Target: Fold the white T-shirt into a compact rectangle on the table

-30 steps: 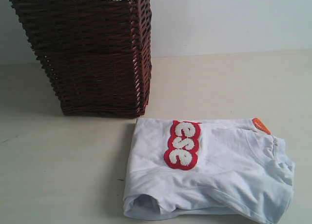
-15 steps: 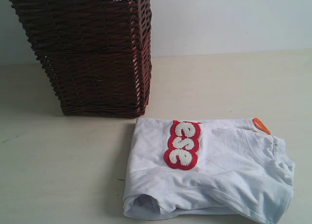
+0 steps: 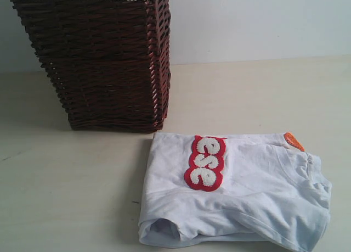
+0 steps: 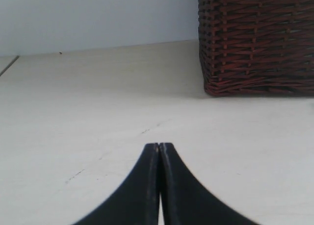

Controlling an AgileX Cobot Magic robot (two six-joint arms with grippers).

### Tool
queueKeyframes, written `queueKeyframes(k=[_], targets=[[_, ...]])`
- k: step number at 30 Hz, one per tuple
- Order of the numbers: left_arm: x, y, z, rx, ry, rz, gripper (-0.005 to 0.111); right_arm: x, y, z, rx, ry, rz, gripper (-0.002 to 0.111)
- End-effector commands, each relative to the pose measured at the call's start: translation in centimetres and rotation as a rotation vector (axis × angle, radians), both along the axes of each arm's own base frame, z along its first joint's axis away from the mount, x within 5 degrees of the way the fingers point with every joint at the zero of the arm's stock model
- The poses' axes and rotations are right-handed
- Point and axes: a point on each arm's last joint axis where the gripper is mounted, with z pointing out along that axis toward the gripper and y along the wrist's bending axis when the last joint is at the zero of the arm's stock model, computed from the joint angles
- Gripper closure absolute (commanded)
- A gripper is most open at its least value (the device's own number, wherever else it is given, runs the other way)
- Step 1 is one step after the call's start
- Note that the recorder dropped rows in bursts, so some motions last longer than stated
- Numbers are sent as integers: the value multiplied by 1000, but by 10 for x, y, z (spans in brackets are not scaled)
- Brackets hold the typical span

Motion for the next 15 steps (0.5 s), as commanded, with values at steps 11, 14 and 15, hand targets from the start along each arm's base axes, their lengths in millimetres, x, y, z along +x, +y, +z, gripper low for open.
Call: queueKeyframes(k=[11, 14, 15], targets=[[0, -1, 1, -8, -9, -8, 107, 0, -1, -2, -53, 0, -5, 108], [0, -1, 1, -8, -9, -8, 107, 0, -1, -2, -54, 8, -6, 108], [0, -1, 1, -8, -9, -8, 107, 0, -1, -2, -54, 9, -7, 108]])
